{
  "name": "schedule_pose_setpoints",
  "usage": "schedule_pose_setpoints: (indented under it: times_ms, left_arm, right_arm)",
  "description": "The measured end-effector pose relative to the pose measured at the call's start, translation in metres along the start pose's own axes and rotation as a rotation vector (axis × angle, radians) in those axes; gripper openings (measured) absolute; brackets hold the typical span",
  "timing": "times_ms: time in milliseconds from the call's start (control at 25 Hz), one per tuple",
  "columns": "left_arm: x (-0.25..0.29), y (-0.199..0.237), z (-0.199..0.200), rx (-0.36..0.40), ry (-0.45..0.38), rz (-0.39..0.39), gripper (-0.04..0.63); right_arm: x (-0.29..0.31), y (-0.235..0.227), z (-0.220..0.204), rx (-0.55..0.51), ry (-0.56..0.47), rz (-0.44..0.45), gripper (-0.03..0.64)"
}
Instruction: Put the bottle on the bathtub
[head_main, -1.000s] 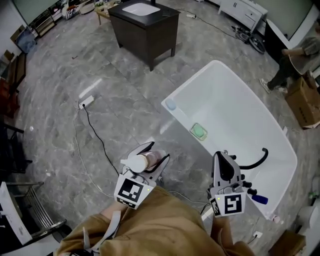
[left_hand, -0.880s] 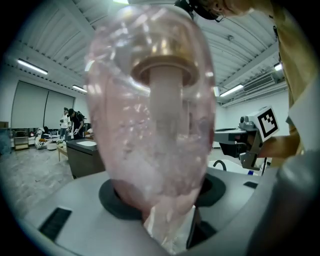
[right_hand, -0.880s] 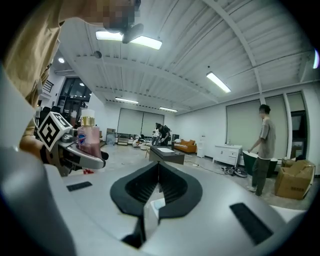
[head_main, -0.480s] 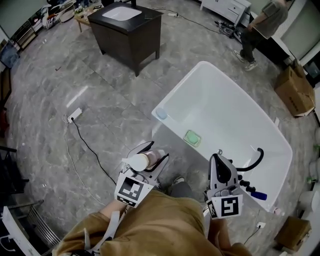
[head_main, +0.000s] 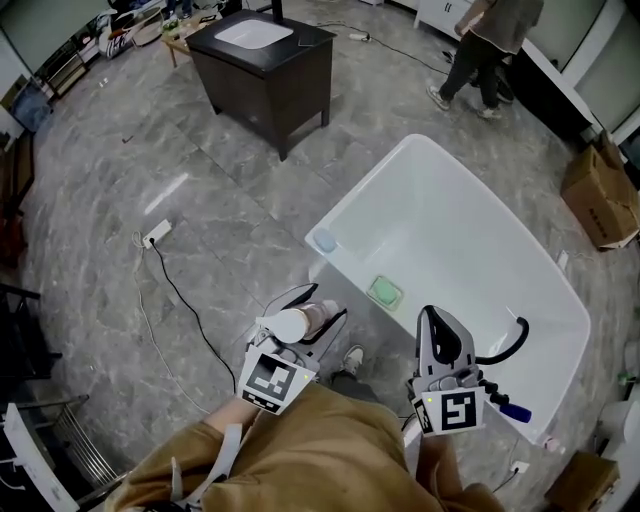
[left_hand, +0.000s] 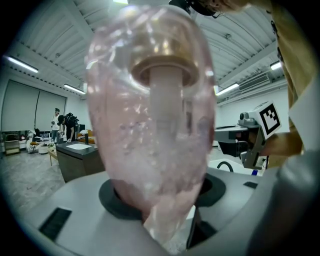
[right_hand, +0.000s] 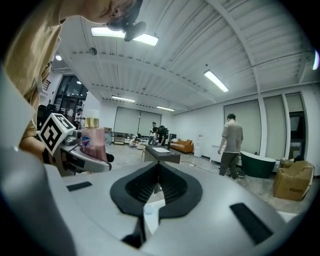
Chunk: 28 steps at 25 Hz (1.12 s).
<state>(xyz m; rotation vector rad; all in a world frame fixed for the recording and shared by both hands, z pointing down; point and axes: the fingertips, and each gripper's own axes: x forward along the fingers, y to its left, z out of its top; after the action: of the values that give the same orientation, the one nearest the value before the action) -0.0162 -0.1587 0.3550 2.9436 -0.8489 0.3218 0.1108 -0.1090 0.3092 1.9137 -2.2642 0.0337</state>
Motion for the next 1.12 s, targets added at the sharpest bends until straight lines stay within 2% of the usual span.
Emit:
schedule_pose_setpoints:
  times_ms: [320,560,1120]
  left_arm:
    - [0.037,0.008,-0.017,-0.020,0.027,0.046,0.245]
    - [0.057,0.023,-0.032,-0.006,0.040,0.058,0.245]
    - [0.110,0.050,-0.106,-0.003,0.076,0.065,0.245]
  right_arm:
    - [0.011,-0.017,-0.018,0.002,0.036,0.036,0.006]
    - [0.026,-0.019,-0.036,0.005,0.068,0.046,0.006]
    - [0.044,-0.013,-0.095,0.045,0.142,0.044,0.006]
